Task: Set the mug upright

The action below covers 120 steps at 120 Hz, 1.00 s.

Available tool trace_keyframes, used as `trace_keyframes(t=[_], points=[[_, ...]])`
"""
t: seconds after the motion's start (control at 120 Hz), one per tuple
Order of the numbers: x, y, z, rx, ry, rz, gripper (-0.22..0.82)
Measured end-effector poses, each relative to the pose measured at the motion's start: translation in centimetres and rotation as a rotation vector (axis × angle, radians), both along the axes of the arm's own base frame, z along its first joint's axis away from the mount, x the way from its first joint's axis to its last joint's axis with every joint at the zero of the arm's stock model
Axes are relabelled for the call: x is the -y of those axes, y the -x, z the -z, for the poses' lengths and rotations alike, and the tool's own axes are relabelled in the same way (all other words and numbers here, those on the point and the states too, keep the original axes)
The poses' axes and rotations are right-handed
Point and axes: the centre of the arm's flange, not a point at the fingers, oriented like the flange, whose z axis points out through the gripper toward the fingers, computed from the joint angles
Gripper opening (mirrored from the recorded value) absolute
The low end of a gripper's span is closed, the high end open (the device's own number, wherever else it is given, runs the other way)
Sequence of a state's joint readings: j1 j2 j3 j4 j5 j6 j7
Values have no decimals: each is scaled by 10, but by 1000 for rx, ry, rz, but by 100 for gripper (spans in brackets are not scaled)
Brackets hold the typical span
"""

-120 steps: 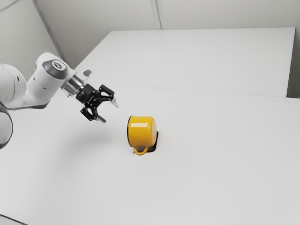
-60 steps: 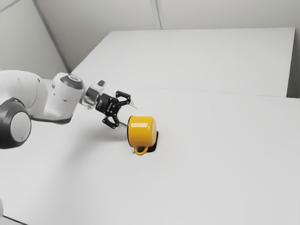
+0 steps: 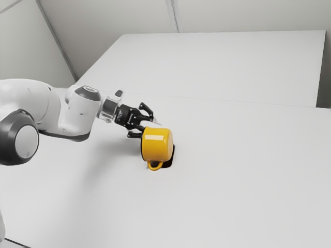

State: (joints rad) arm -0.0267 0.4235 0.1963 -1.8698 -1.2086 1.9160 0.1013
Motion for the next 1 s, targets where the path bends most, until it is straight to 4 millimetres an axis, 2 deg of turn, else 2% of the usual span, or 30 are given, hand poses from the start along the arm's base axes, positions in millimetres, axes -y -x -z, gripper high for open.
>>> trace_keyframes(t=[0.058, 0.183, 0.3, 0.408, 0.467, 0.592, 0.642, 0.867, 1.0], points=[[1, -1, -1, 3, -7, 1, 0], [11, -4, -3, 12, -22, 5, -8], [21, -9, -8, 29, -37, 5, -11], [22, -11, -11, 35, -57, -2, -13], [28, -10, -23, 52, -97, 33, -14], [38, -7, -64, 108, -309, 204, -15], [40, -4, -74, 121, -420, 286, -15], [31, 10, -90, 125, -824, 548, -15], [31, 25, -85, 126, -954, 631, -15]])
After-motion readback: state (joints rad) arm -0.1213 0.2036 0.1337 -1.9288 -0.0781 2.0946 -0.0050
